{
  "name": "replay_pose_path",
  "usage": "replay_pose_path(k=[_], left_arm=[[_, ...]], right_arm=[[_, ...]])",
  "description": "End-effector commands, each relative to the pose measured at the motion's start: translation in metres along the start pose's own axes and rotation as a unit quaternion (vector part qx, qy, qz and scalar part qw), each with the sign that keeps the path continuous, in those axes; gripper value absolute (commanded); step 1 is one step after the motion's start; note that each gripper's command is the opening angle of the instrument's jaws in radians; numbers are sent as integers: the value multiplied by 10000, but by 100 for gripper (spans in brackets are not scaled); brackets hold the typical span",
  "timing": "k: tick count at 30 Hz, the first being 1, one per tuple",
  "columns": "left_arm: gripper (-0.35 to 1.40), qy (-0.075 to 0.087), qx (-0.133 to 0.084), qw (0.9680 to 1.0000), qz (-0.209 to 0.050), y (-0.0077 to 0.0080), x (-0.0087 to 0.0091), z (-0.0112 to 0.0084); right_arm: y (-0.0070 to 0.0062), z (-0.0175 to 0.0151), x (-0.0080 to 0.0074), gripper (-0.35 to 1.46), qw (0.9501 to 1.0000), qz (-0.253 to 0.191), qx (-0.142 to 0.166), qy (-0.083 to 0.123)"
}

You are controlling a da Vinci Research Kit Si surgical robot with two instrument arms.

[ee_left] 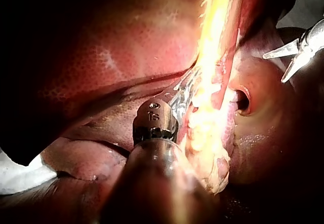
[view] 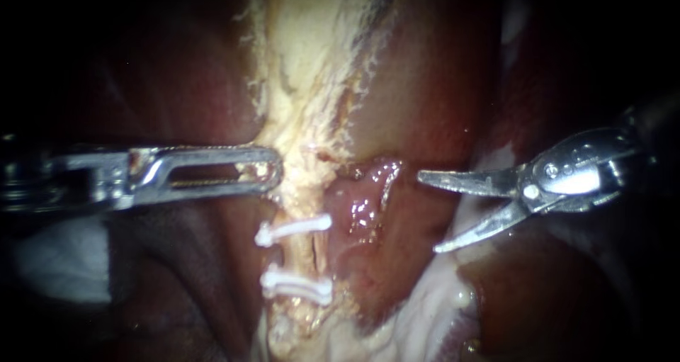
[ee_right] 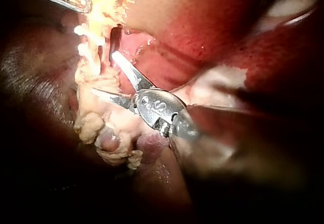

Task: Go to the cutting position left tube

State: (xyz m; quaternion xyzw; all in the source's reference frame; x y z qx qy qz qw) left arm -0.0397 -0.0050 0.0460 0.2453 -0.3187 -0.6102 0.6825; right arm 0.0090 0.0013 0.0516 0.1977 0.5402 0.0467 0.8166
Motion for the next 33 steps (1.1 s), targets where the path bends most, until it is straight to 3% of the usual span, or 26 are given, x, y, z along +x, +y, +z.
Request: replay_pose_path(k=[1,5,12,20,33], left_arm=[[-35,-15,-5,10000,-8,-2,0,-8],[-35,-93,24,10000,-28,-8,-2,-27],[-35,-141,21,9999,-44,-13,-3,-43],[-35,-164,15,9999,-41,-11,-3,-46],[-35,-164,16,9999,-41,-10,-3,-47]], right_arm=[[-1,2,-1,143,10000,-6,28,10],[-3,9,-4,143,10000,-22,82,-44],[-12,42,-15,143,9990,261,345,-130],[-24,107,-31,143,9951,642,725,-222],[-32,166,-48,143,9891,999,1057,-213]])
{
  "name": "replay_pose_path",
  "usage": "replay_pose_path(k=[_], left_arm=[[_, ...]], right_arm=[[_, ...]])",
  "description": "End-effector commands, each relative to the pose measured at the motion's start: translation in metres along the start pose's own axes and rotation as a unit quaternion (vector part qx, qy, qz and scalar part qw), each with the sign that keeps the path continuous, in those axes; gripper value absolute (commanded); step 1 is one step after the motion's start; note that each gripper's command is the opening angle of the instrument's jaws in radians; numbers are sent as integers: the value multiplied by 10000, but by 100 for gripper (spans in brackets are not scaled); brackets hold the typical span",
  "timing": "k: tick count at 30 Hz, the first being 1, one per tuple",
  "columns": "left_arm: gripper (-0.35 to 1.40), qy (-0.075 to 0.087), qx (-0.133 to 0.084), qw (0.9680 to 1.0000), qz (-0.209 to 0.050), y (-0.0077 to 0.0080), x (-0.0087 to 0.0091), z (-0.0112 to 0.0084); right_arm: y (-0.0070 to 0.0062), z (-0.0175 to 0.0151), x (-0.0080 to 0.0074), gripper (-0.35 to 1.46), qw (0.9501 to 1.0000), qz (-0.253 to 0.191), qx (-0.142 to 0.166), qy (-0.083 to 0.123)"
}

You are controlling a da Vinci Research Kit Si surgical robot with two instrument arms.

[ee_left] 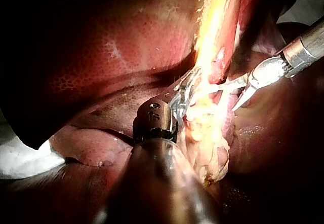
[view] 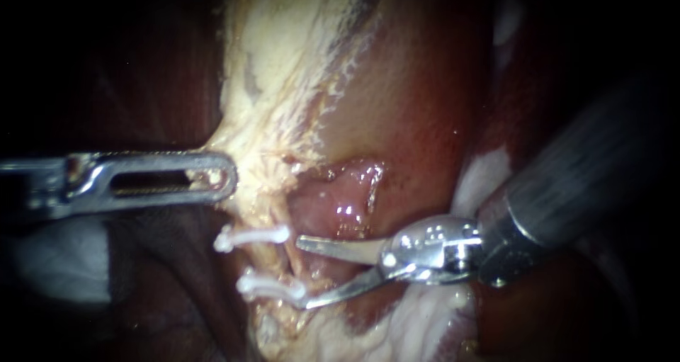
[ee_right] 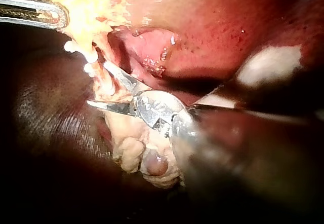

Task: Go to the cutting position left tube

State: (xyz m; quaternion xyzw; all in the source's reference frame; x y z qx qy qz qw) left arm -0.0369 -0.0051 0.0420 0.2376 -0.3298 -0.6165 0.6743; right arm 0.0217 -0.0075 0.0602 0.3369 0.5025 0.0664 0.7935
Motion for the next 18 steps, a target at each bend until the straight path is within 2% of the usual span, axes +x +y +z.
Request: replay_pose_path(k=[1,8,18], left_arm=[[-35,1,-1,10000,-1,0,0,0],[-35,-4,-7,10000,-6,-3,1,-1],[-35,-6,-9,10000,-7,-4,1,-1]], right_arm=[[1,2,-1,143,10000,11,17,-2],[8,9,-5,143,9999,88,56,6],[12,21,-2,143,9999,129,108,15]])
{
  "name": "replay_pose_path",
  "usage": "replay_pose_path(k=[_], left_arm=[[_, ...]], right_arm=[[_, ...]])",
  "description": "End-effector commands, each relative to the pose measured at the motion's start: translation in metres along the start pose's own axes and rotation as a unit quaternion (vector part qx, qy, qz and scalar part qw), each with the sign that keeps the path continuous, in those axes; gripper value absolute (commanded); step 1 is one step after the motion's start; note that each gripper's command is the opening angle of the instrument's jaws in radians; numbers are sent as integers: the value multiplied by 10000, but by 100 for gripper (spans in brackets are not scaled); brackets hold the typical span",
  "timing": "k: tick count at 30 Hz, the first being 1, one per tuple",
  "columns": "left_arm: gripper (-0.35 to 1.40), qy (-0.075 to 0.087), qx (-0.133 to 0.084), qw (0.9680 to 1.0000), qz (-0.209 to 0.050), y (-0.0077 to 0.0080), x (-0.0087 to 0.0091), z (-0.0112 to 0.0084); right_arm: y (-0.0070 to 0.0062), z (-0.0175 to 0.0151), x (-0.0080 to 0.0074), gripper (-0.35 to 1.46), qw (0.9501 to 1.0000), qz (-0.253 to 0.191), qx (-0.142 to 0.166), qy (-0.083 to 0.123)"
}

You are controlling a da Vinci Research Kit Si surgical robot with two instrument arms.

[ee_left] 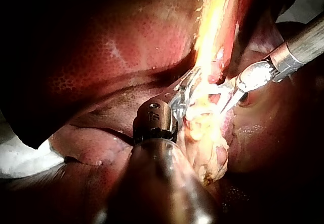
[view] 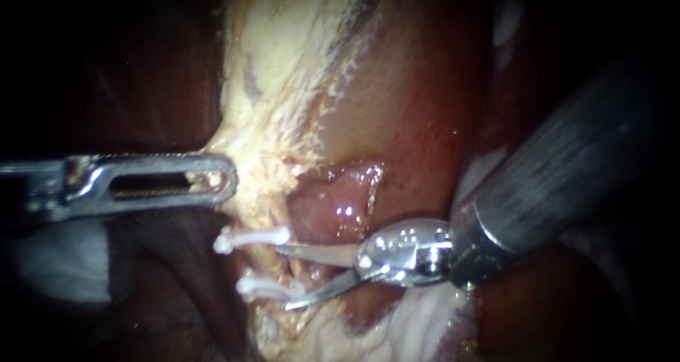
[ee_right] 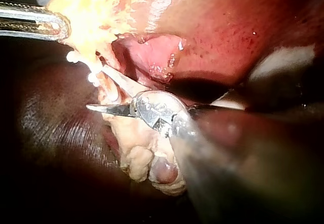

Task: Go to the cutting position left tube

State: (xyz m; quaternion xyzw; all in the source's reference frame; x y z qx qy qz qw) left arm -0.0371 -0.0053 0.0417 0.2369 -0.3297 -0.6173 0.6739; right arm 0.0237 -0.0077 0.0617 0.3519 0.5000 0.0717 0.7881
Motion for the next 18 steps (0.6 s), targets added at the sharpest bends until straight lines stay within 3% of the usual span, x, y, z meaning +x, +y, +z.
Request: replay_pose_path(k=[1,11,18], left_arm=[[-35,0,-3,10000,-1,-1,0,0],[-35,-8,-11,10000,-8,-7,2,-1],[-35,-10,-14,10000,-10,-9,3,-1]], right_arm=[[1,2,0,143,10000,22,5,1],[17,16,1,143,9999,90,65,13],[18,25,7,143,9979,451,467,54]])
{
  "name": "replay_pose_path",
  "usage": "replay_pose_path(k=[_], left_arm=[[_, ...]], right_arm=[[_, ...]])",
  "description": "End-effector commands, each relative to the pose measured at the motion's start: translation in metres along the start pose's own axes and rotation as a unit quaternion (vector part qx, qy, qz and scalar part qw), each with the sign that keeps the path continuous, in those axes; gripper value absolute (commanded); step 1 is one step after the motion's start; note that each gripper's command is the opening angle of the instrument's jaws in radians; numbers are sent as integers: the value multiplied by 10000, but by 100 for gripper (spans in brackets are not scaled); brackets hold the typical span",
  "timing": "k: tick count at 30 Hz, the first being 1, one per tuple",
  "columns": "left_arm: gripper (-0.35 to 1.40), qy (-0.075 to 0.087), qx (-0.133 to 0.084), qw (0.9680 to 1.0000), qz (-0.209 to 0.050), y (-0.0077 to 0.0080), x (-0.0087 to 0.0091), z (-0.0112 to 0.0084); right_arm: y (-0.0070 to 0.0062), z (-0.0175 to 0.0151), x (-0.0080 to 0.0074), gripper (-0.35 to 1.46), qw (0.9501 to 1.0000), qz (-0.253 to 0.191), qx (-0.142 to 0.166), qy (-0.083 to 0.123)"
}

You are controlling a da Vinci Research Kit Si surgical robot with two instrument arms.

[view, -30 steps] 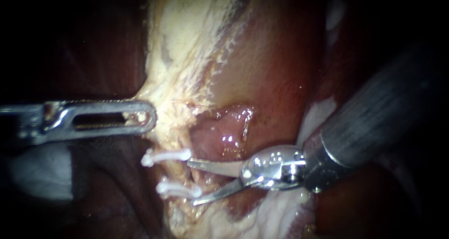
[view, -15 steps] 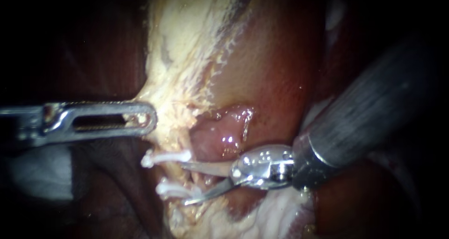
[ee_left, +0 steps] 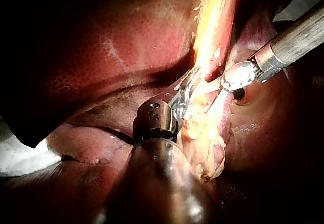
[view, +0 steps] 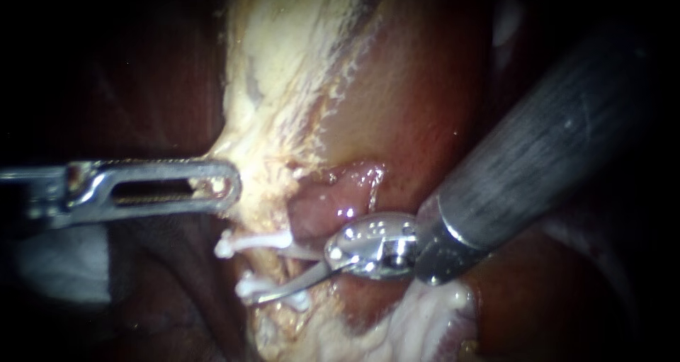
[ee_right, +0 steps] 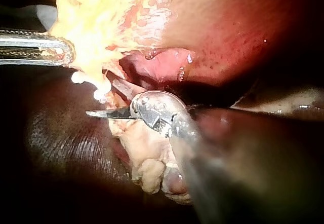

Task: Go to the cutting position left tube

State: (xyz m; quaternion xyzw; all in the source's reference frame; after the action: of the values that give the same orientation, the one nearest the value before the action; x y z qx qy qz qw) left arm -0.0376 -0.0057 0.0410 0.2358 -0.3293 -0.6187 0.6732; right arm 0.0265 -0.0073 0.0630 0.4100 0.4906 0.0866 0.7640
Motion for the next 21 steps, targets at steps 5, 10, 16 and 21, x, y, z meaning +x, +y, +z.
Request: replay_pose_path(k=[5,10,16,21], left_arm=[[-35,0,-1,10000,1,0,0,0],[-35,0,0,10000,1,0,0,0],[-35,2,1,10000,2,1,0,0],[-35,5,5,10000,5,3,-1,0]], right_arm=[[-3,8,7,143,9994,121,317,92],[-7,12,13,140,9980,144,599,118],[-7,16,15,140,9966,170,796,119],[-6,17,15,138,9963,145,841,140]])
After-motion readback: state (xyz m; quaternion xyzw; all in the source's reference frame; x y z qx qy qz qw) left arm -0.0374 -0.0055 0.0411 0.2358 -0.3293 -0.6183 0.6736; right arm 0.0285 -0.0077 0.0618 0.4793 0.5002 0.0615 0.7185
